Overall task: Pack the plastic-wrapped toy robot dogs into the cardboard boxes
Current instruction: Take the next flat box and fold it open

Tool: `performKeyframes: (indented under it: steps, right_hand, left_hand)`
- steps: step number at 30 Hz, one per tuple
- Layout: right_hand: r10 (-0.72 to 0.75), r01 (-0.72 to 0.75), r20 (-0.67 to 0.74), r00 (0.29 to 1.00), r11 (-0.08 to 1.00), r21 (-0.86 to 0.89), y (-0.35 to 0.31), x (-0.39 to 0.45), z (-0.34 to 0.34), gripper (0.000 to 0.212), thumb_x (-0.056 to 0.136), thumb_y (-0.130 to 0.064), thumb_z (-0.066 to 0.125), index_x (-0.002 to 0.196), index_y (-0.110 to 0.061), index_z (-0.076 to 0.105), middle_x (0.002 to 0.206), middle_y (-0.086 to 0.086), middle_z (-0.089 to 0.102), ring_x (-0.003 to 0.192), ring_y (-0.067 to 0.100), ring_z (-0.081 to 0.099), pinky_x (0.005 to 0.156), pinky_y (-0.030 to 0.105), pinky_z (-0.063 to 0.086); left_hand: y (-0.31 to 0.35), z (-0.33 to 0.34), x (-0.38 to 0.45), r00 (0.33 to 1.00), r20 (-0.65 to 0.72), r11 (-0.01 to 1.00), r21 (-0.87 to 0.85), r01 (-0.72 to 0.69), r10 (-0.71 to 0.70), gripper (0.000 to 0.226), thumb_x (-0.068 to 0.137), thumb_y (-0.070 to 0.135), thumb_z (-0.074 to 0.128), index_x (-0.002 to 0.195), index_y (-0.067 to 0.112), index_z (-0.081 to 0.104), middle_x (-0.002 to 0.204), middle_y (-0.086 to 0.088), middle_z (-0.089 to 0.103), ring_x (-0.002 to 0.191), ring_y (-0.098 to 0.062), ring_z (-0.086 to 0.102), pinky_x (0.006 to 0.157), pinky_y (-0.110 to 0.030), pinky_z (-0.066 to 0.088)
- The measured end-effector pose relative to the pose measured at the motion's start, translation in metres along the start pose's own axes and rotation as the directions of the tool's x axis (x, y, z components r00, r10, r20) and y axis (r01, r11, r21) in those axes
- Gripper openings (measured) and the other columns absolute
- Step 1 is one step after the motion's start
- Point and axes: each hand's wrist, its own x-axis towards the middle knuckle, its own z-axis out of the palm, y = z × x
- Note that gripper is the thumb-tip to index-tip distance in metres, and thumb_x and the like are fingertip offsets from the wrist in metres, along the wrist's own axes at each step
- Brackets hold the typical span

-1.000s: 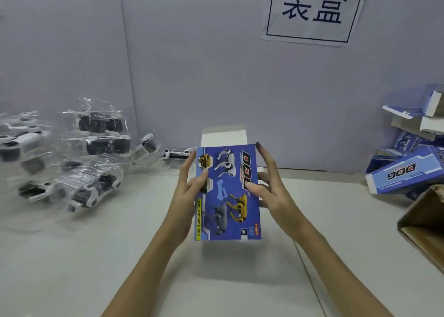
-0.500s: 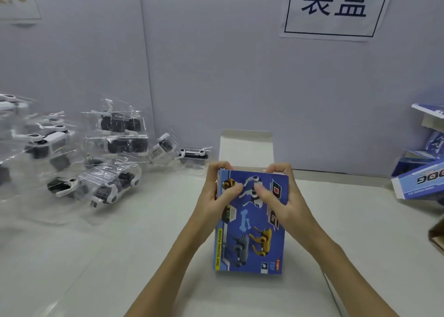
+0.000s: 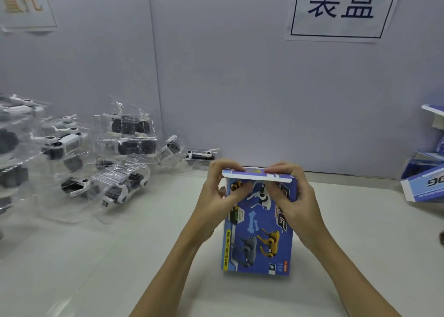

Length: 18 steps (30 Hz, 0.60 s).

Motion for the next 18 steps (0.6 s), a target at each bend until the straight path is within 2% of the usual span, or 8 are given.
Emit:
performKeyframes:
  steps: [2, 5, 6, 8, 11, 13, 15, 18]
  right_hand:
    - [0.098, -0.104, 0.086, 0.992, 0.992, 0.072, 0.000, -0.002, -0.002, 0.063, 0.080, -0.074, 0.071, 0.119, -0.027, 0.058, 0.121, 0.003, 0.070, 0.111, 0.029, 0.072, 0.075, 0.037, 0.065]
    - [0.109, -0.119, 0.070, 0.992, 0.982, 0.148, 0.001, -0.004, 0.000, 0.026, 0.101, -0.052, 0.056, 0.118, -0.032, 0.058, 0.114, 0.004, 0.074, 0.103, 0.032, 0.076, 0.068, 0.032, 0.065]
    - [0.092, -0.095, 0.029, 0.995, 0.984, 0.148, 0.000, -0.004, 0.003, 0.020, 0.104, -0.045, 0.054, 0.121, -0.034, 0.058, 0.113, 0.003, 0.074, 0.103, 0.033, 0.076, 0.068, 0.034, 0.065]
    - [0.069, -0.061, -0.054, 0.996, 0.989, 0.133, -0.002, -0.004, 0.008, 0.033, 0.099, -0.045, 0.056, 0.132, -0.041, 0.052, 0.112, 0.006, 0.071, 0.099, 0.035, 0.075, 0.070, 0.047, 0.065]
    - [0.085, -0.055, -0.160, 0.983, 0.981, 0.184, -0.004, -0.005, 0.007, 0.058, 0.090, -0.049, 0.063, 0.142, -0.049, 0.039, 0.128, 0.009, 0.062, 0.110, 0.035, 0.071, 0.083, 0.060, 0.062]
    - [0.021, -0.006, -0.156, 0.987, 0.995, 0.099, -0.004, -0.005, 0.005, 0.057, 0.089, -0.044, 0.065, 0.139, -0.054, 0.040, 0.139, -0.001, 0.053, 0.121, 0.025, 0.066, 0.088, 0.059, 0.061]
    - [-0.045, 0.047, -0.115, 0.992, 0.999, 0.013, -0.002, -0.005, 0.006, 0.054, 0.092, -0.033, 0.066, 0.136, -0.052, 0.042, 0.143, -0.011, 0.050, 0.126, 0.018, 0.063, 0.092, 0.055, 0.061]
    - [-0.171, 0.163, -0.046, 0.984, 0.975, -0.150, 0.002, -0.007, 0.012, 0.059, 0.099, -0.007, 0.062, 0.142, -0.045, 0.046, 0.148, -0.011, 0.047, 0.132, 0.014, 0.056, 0.096, 0.035, 0.059]
  left_hand:
    - [0.000, -0.001, -0.003, 0.999, 0.045, 0.999, -0.030, 0.027, -0.026, 0.039, 0.089, 0.037, 0.077, 0.118, 0.027, 0.053, 0.130, -0.010, 0.058, 0.120, -0.030, 0.066, 0.079, -0.042, 0.063]
    - [-0.001, 0.005, -0.003, 0.996, 0.054, 0.994, -0.077, 0.075, -0.071, 0.038, 0.089, 0.051, 0.069, 0.120, 0.038, 0.051, 0.133, -0.013, 0.057, 0.117, -0.035, 0.069, 0.080, -0.039, 0.063]
    - [-0.001, 0.007, -0.004, 0.997, 0.038, 0.994, -0.075, 0.076, -0.073, 0.040, 0.091, 0.053, 0.067, 0.125, 0.044, 0.049, 0.136, -0.012, 0.055, 0.117, -0.035, 0.069, 0.083, -0.041, 0.063]
    - [-0.003, 0.011, -0.004, 0.996, 0.013, 0.994, -0.073, 0.086, -0.086, 0.056, 0.095, 0.046, 0.073, 0.138, 0.052, 0.037, 0.141, -0.004, 0.051, 0.116, -0.028, 0.070, 0.084, -0.038, 0.063]
    - [-0.006, 0.014, -0.003, 0.999, -0.043, 0.999, -0.042, -0.004, 0.002, 0.062, 0.098, 0.026, 0.071, 0.145, 0.040, 0.033, 0.132, 0.016, 0.061, 0.110, -0.010, 0.073, 0.078, -0.027, 0.062]
    - [-0.010, 0.013, -0.002, 0.994, -0.066, 0.995, 0.052, -0.085, 0.088, 0.045, 0.103, 0.018, 0.065, 0.138, 0.030, 0.038, 0.128, 0.020, 0.064, 0.110, -0.013, 0.073, 0.077, -0.029, 0.064]
    - [-0.009, 0.010, -0.002, 0.979, -0.090, 0.971, 0.173, -0.167, 0.184, 0.037, 0.103, 0.017, 0.065, 0.130, 0.031, 0.044, 0.136, -0.005, 0.056, 0.116, -0.025, 0.070, 0.083, -0.033, 0.064]
    - [-0.019, 0.003, 0.000, 0.911, -0.006, 0.788, 0.504, -0.354, 0.413, 0.042, 0.101, 0.018, 0.068, 0.137, 0.033, 0.053, 0.141, -0.011, 0.034, 0.140, -0.017, 0.039, 0.101, -0.026, 0.052]
